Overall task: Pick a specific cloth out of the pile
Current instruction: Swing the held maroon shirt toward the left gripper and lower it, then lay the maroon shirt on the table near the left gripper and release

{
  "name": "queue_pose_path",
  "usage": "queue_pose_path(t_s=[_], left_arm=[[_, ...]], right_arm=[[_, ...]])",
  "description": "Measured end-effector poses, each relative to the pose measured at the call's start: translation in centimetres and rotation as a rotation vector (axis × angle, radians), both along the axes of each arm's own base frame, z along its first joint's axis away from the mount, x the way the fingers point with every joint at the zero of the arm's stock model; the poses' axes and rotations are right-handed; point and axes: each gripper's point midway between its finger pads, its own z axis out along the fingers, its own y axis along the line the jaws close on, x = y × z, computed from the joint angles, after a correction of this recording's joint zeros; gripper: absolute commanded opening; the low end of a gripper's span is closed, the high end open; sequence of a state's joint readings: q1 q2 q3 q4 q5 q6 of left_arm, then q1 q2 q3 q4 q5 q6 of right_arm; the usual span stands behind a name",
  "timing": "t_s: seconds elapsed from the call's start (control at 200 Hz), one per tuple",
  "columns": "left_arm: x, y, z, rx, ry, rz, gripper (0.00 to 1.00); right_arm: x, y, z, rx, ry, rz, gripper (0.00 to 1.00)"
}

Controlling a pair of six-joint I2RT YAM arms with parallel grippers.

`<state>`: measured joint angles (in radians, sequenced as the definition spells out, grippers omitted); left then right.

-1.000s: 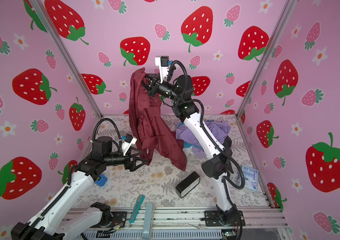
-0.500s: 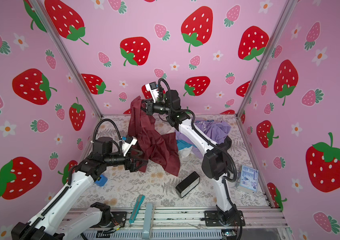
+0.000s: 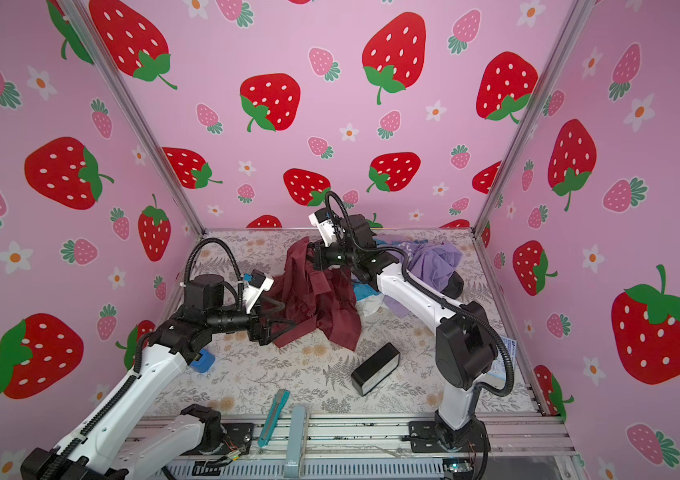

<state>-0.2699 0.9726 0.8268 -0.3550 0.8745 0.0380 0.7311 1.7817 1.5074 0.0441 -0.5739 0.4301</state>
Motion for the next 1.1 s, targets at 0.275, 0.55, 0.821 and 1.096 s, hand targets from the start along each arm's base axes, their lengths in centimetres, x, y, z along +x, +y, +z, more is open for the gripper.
queue_pose_path(t_s=[0.275,0.55,0.821,1.096], left_arm=[[-0.1,-0.1,0.0,0.000,-0.001,-0.003,0.99],[0.0,-0.1,0.1,-0.002,-0.008,-0.003,0.99],[0.2,-0.1,0.0,-0.001,-0.007,-0.002,0.99],[0.3,-0.2,-0.3,0.004,0.001,-0.002,0.99]], right_arm=[[-0.8,-3.4,-10.5,-0.240,0.125,-0.099,0.00],[-0.6,-5.8,-14.5,-0.384,0.139,-0.179,0.00],[-0.9,-5.4,-19.4,-0.473,0.193,-0.172,0.09],[-2.5,-4.3,-24.2,-0.540,0.262,-0.124,0.17]])
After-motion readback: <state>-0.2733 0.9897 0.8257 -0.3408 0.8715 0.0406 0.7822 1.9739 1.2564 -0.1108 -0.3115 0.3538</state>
